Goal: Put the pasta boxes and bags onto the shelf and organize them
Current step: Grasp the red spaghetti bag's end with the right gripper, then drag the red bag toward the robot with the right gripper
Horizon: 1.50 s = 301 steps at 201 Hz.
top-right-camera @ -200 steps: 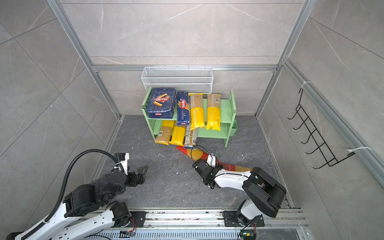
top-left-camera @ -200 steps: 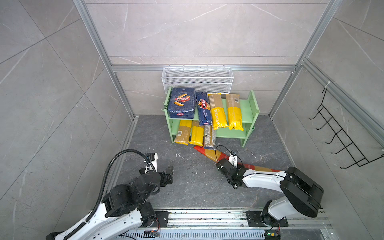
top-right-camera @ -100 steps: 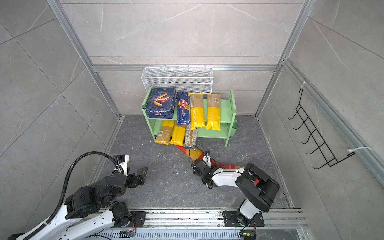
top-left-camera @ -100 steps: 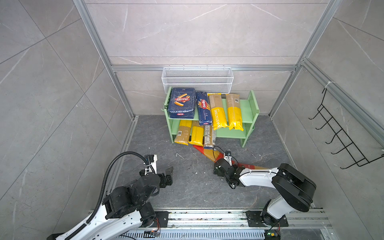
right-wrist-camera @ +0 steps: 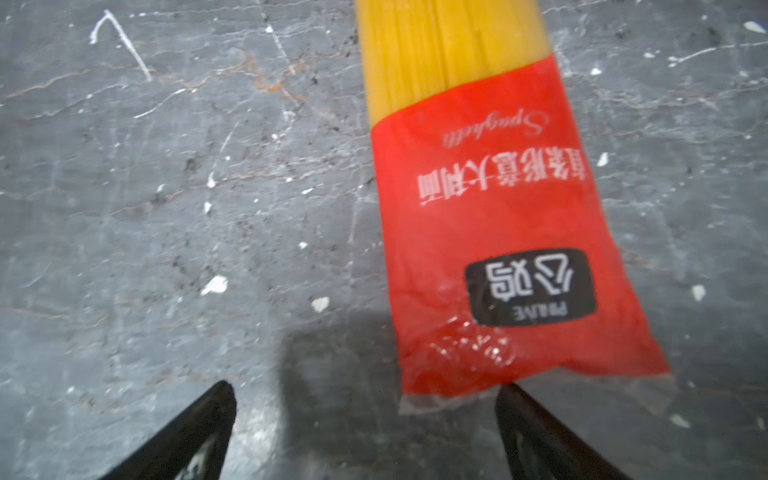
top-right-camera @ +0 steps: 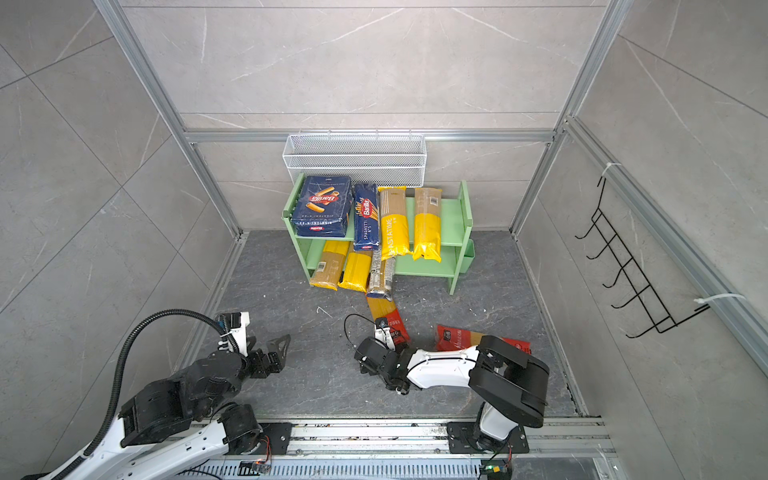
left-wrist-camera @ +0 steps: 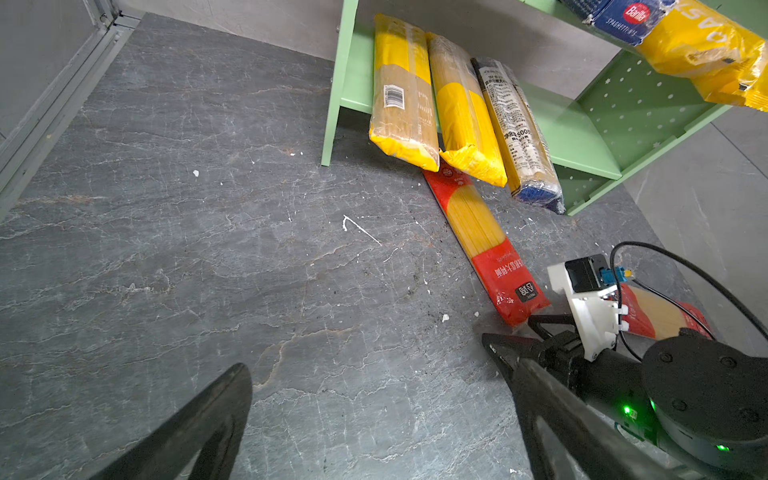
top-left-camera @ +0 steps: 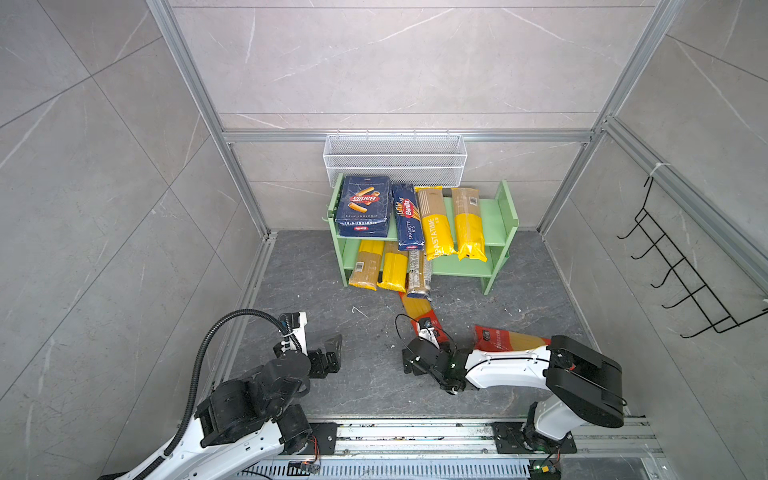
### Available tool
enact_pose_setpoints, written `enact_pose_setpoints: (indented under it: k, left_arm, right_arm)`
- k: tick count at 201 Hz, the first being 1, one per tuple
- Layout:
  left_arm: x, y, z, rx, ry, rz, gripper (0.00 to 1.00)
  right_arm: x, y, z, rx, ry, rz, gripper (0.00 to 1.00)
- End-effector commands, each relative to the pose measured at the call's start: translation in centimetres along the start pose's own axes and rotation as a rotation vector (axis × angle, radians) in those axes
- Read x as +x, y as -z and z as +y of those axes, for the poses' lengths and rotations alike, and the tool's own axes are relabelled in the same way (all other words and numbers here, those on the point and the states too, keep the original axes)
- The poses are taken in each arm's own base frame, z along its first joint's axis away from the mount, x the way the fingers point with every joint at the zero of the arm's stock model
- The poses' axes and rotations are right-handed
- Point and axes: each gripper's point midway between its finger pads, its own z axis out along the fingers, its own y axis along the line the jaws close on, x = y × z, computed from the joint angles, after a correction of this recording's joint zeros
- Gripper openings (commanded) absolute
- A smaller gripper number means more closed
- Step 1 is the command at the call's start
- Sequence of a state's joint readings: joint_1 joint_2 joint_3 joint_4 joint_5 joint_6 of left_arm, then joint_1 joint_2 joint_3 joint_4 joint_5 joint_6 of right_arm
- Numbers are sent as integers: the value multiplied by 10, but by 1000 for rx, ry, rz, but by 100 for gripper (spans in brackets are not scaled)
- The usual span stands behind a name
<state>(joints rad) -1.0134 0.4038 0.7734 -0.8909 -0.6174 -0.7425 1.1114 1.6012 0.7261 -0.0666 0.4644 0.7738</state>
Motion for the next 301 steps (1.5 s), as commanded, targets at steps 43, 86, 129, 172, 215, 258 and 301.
enact_pose_setpoints:
  k: [43, 86, 129, 172, 215, 258, 301]
  left_arm:
    - [-4, -2, -3, -10, 6, -4, 100]
    - [-5, -4, -4, -19, -4, -3, 100]
    - [-7, -6, -14, 14, -25, 1, 100]
    - [-6, -9, -17, 17, -30, 7, 100]
    - [-5, -10, -16, 16, -23, 3, 100]
    - [-3, -12, -17, 10, -24, 8, 100]
    - [-1, -11, -19, 27, -30, 22, 100]
  right_arm:
    - [-35, 29, -26, 157, 98, -104, 99]
    - [-30, 2, -35, 222, 119, -142, 99]
    - [-28, -23, -51, 214, 68, -140, 99]
    - [-17, -55, -55, 66, 35, -34, 99]
    - [3, -66, -49, 43, 64, 55, 99]
    - [30, -71, -61, 121, 77, 107, 99]
    - [60, -75, -63, 191, 96, 153, 99]
